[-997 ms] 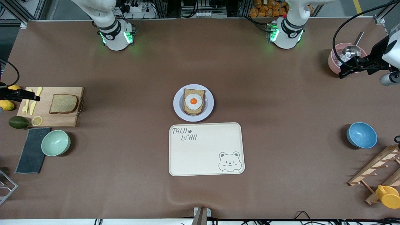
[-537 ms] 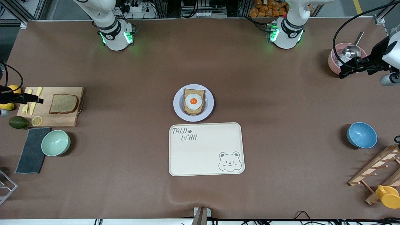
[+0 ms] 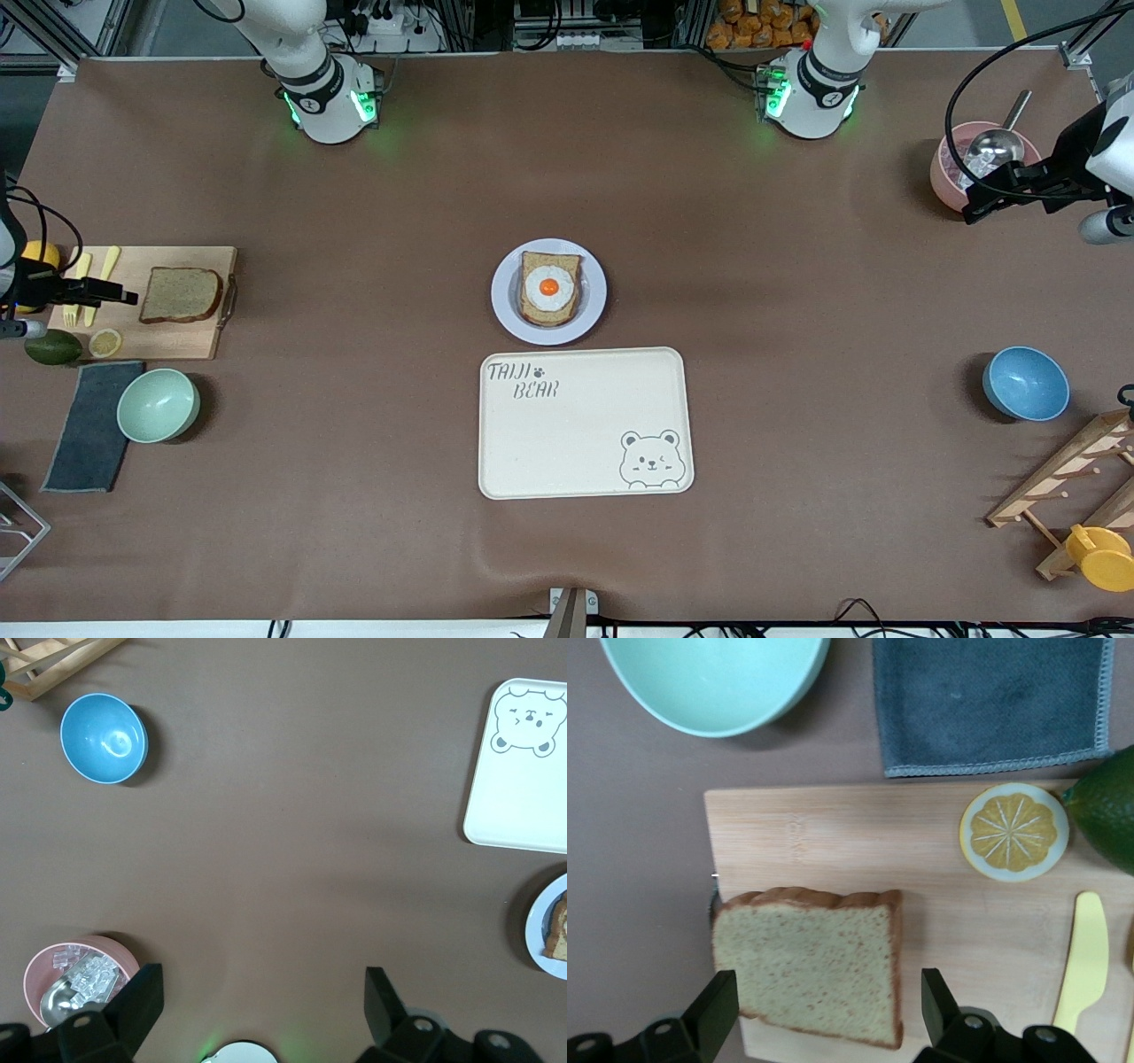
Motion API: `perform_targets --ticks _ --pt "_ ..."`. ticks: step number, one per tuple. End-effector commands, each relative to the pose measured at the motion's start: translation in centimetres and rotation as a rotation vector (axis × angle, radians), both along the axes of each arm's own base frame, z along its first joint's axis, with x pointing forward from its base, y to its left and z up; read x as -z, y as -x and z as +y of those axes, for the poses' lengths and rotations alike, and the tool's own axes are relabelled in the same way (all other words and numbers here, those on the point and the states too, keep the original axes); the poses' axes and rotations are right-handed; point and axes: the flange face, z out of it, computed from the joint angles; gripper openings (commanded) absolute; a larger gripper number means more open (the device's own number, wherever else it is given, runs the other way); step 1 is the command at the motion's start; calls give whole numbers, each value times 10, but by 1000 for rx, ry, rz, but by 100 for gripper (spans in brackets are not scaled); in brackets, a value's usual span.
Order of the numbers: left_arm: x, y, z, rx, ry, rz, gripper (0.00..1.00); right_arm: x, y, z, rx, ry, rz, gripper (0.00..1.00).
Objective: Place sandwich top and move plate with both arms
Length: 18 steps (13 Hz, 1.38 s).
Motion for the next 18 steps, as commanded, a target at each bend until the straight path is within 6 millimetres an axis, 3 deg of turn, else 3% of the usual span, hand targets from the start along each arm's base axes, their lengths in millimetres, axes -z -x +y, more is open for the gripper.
perform_targets --ticks 1,5,7,8,14,17,18 --pt "-4 0 4 15 3 6 100 12 4 -12 -29 -38 -50 87" --pt "-4 -1 4 19 6 8 100 38 7 -16 -29 -42 -43 82" --pt "-4 -1 4 19 6 8 100 43 7 -16 -49 -63 -71 67" --pt "-3 -1 4 19 5 9 100 52 11 -19 -47 -80 -72 65" --pt "-2 -2 3 21 8 11 100 63 24 -21 -27 -97 -55 64" --pt "-2 -2 2 22 0 10 100 68 32 -24 -11 -104 -47 60" --pt "-2 -2 2 21 2 11 100 70 35 -24 1 -111 -47 54"
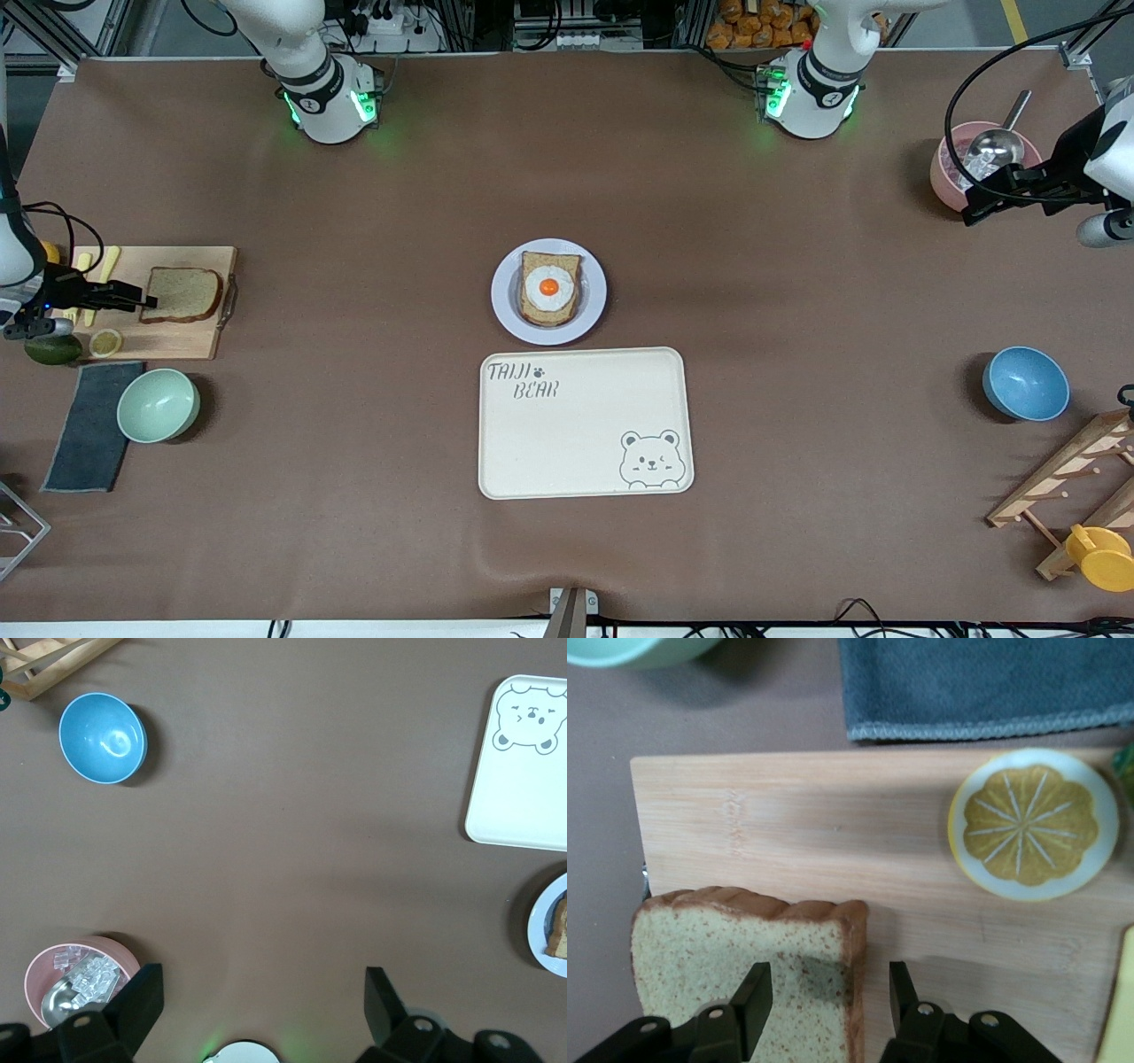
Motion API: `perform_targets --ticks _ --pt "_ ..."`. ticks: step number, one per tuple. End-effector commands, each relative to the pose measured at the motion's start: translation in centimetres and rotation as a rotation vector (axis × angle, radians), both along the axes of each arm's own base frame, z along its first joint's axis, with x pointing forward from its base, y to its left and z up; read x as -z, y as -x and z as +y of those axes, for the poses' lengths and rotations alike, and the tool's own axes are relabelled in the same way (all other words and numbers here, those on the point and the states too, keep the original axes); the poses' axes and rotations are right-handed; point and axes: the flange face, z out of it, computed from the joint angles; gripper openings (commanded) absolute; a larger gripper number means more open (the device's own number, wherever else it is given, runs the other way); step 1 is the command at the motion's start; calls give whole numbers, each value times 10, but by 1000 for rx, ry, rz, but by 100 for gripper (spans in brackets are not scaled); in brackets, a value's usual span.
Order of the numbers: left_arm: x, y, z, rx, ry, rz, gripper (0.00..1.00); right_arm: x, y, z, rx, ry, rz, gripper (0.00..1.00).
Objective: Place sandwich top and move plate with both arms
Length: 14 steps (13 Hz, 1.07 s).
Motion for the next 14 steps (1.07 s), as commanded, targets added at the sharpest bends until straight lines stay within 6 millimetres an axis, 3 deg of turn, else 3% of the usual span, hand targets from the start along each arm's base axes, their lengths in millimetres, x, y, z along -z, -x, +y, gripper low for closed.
perform_targets --ticks 1,3,6,7,14 --pt "-5 0 2 15 1 5 100 6 10 -1 21 -32 -16 53" --pt "-5 0 1 17 1 5 100 10 15 -2 29 -37 -9 43" --pt "-5 0 1 17 1 5 100 8 16 -5 34 -35 -13 6" --pt "-5 0 1 17 1 5 100 7 18 -9 40 -35 -16 0" --pt "-4 0 2 15 1 6 100 -5 6 1 16 -63 -8 0"
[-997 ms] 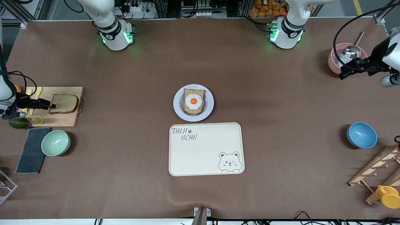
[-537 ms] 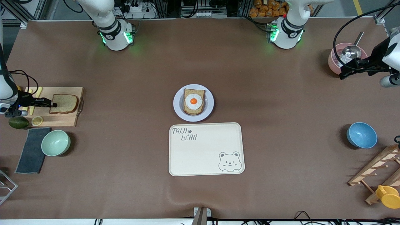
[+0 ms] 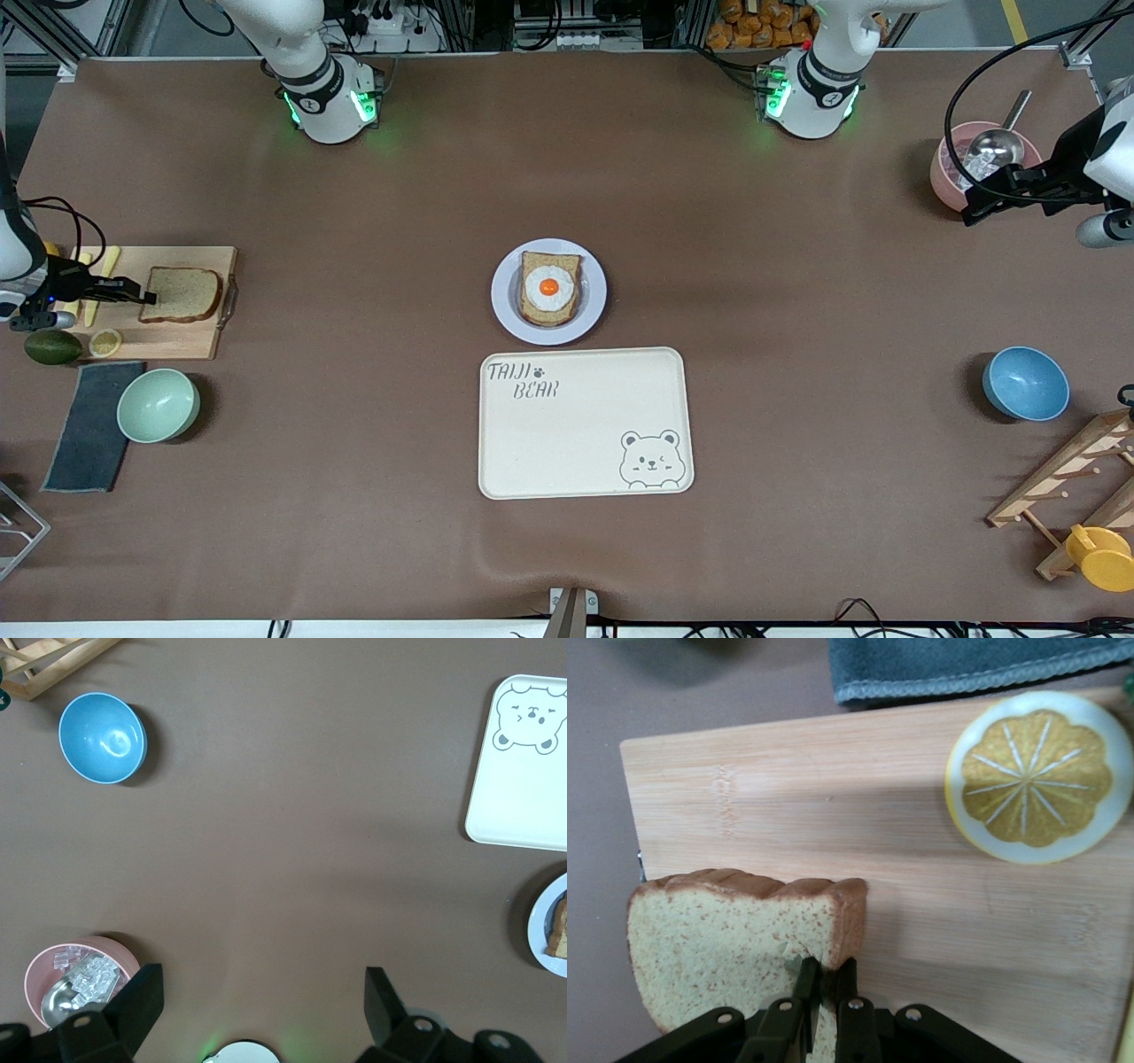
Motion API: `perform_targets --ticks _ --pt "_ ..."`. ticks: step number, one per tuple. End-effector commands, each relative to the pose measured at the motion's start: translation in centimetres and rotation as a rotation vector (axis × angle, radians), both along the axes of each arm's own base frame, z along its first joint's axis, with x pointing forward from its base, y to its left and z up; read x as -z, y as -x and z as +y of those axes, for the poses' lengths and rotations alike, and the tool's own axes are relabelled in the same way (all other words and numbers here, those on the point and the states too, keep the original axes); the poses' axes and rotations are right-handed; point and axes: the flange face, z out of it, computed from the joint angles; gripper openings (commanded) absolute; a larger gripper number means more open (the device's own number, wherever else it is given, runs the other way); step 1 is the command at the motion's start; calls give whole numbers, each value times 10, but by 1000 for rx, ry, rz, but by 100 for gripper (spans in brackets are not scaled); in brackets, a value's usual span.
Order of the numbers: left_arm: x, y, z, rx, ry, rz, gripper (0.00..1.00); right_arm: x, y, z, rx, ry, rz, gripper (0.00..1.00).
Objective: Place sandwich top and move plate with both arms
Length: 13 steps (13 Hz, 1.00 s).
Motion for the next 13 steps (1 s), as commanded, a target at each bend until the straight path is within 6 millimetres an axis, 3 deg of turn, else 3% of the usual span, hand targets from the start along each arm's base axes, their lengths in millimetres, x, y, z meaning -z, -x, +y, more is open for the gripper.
perform_targets --ticks 1,7,9,13 --pt "-4 0 1 17 1 6 100 -15 -11 6 -22 -36 -13 0" --pt "-3 0 0 17 6 9 100 -46 -37 30 -93 -86 8 0" --pt "-2 -1 0 17 6 11 100 -63 -52 43 -89 -108 41 0" --pt "2 -3 0 16 5 18 100 -78 -68 78 -90 -183 71 0"
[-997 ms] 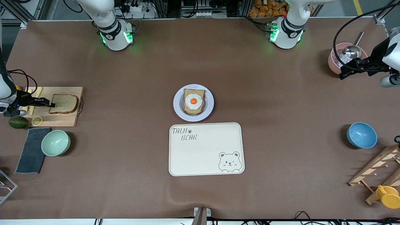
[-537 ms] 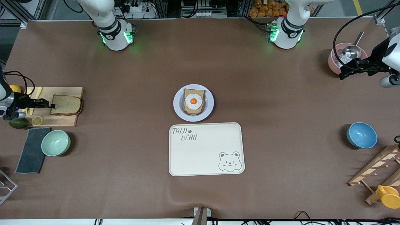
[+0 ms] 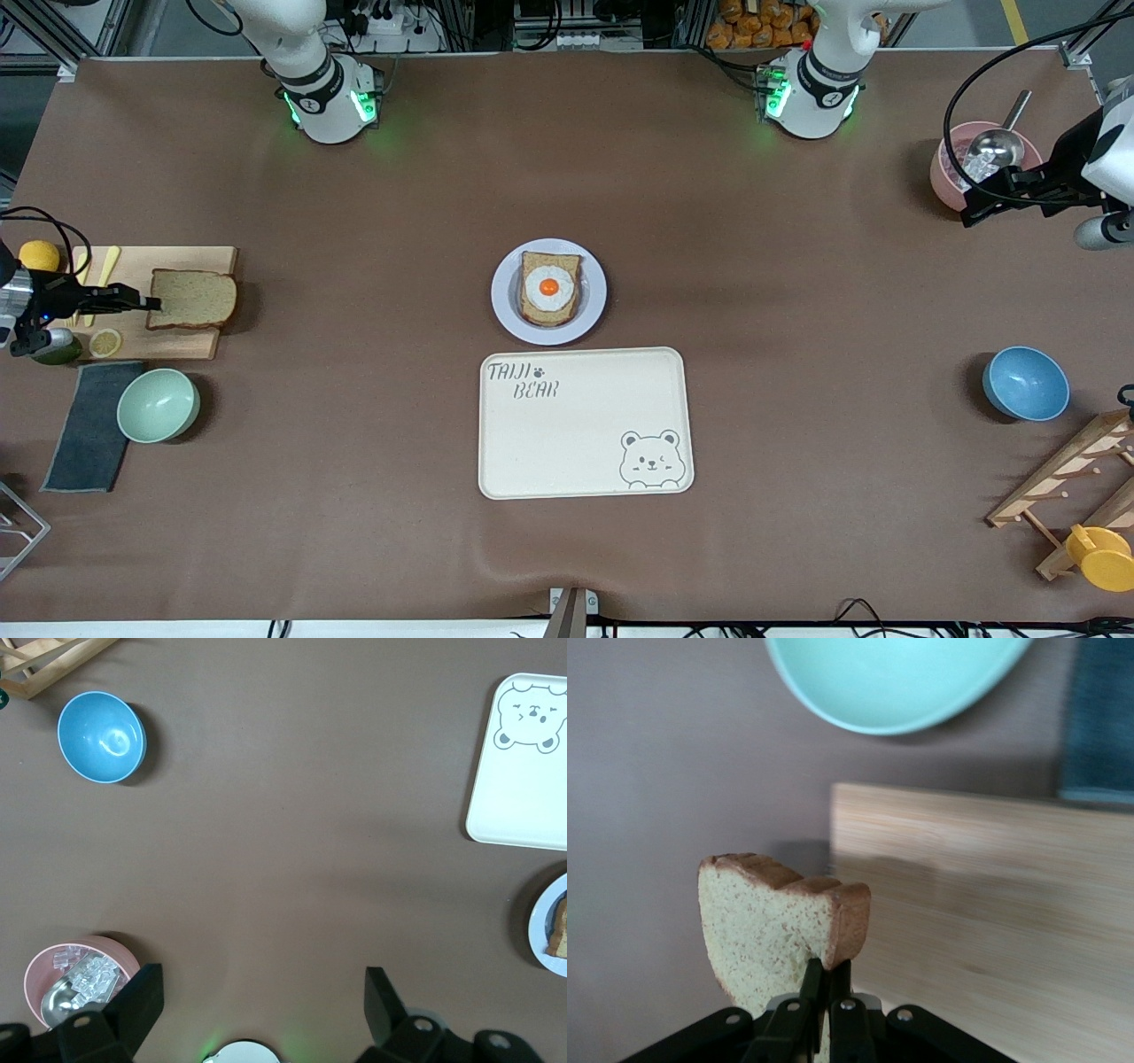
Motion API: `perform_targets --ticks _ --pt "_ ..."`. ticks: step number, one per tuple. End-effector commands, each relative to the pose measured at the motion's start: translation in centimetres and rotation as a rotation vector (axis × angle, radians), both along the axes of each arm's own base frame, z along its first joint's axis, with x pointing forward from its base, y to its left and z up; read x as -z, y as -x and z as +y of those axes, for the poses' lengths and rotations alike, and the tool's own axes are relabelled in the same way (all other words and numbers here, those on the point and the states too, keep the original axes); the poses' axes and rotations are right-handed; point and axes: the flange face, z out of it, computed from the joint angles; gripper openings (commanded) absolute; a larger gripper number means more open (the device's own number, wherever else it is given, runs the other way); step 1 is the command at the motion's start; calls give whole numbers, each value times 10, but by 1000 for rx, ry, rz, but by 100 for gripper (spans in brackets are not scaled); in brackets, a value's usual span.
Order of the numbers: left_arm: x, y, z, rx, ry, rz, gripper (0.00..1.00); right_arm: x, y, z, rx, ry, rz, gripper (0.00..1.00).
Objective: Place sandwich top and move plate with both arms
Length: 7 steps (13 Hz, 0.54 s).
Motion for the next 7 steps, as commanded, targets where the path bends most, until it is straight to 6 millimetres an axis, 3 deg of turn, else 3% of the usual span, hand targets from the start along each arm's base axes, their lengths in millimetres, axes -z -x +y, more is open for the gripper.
perform_targets --ticks 1,5,7 --pt "0 -2 0 17 6 15 100 -14 -10 27 9 -45 9 0" --pt "0 -2 -5 24 6 14 100 -31 -28 85 4 -77 60 0" --pt "0 -1 -7 26 5 15 100 -37 -41 131 -6 -85 103 0"
